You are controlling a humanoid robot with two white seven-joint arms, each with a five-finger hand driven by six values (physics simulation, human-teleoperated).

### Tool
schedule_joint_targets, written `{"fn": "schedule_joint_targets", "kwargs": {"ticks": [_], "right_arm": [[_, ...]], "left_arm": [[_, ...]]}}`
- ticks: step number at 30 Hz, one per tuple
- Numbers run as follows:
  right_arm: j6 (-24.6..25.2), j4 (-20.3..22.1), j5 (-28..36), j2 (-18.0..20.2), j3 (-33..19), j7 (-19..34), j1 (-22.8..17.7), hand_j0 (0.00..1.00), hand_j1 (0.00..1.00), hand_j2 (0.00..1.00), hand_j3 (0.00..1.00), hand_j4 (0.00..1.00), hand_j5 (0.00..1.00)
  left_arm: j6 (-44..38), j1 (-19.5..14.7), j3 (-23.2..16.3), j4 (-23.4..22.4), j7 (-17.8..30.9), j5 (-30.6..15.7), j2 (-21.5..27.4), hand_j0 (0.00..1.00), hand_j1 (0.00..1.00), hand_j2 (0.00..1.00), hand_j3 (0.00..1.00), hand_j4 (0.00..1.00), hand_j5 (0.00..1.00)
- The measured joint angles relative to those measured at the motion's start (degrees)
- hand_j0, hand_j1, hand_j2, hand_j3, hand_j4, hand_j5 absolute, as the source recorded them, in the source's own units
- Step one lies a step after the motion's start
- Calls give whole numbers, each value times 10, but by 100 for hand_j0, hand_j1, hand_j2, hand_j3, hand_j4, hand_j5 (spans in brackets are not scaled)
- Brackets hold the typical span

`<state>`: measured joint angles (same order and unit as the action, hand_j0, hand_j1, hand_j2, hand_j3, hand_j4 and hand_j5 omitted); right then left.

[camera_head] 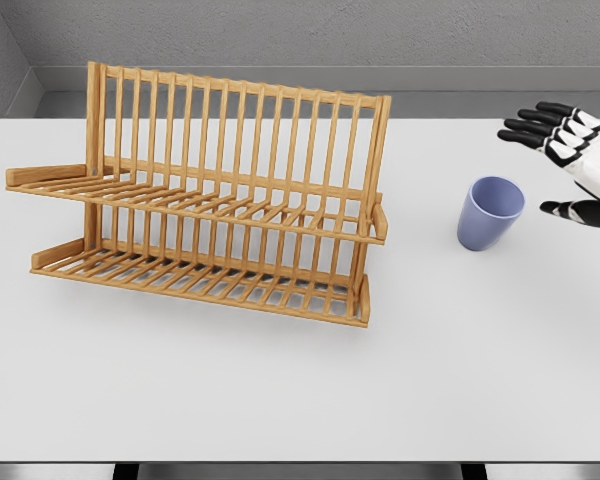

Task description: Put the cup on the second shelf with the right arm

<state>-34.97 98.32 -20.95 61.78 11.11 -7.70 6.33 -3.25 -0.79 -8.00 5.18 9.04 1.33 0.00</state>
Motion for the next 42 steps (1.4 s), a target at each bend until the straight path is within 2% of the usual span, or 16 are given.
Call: {"fn": "schedule_joint_targets", "kwargs": {"ticks": [6,7,9,13,14,15,17,18,22,25,33,42], "right_arm": [[0,-5,4,12,-9,10,7,100,100,100,100,100,100],[0,-10,5,15,-10,46,34,100,100,100,100,100,100],[0,-23,6,19,-10,139,47,100,100,100,100,100,100],[-1,-46,5,22,-7,289,85,100,100,100,100,100,100],[-2,-49,1,22,-3,319,105,100,100,100,100,100,100],[-1,-53,5,21,7,340,142,100,100,100,100,100,100],[0,-68,7,11,58,379,233,100,100,100,100,100,100],[0,-78,6,3,88,393,256,100,100,100,100,100,100],[-1,-104,5,-26,167,418,312,100,100,100,100,100,100],[-2,-116,4,-43,198,424,323,100,100,100,100,100,100],[-2,-150,2,-68,234,427,338,100,100,100,100,100,100],[-2,-193,0,-84,242,427,350,100,100,100,100,100,100]], "left_arm": [[0,0,0,0,0,0,0,100,100,100,100,100,100],[0,0,0,0,0,0,0,100,100,100,100,100,100],[0,0,0,0,0,0,0,100,100,100,100,100,100],[0,0,0,0,0,0,0,100,100,100,100,100,100],[0,0,0,0,0,0,0,100,100,100,100,100,100],[0,0,0,0,0,0,0,100,100,100,100,100,100],[0,0,0,0,0,0,0,100,100,100,100,100,100],[0,0,0,0,0,0,0,100,100,100,100,100,100],[0,0,0,0,0,0,0,100,100,100,100,100,100],[0,0,0,0,0,0,0,100,100,100,100,100,100],[0,0,0,0,0,0,0,100,100,100,100,100,100],[0,0,0,0,0,0,0,100,100,100,100,100,100]]}}
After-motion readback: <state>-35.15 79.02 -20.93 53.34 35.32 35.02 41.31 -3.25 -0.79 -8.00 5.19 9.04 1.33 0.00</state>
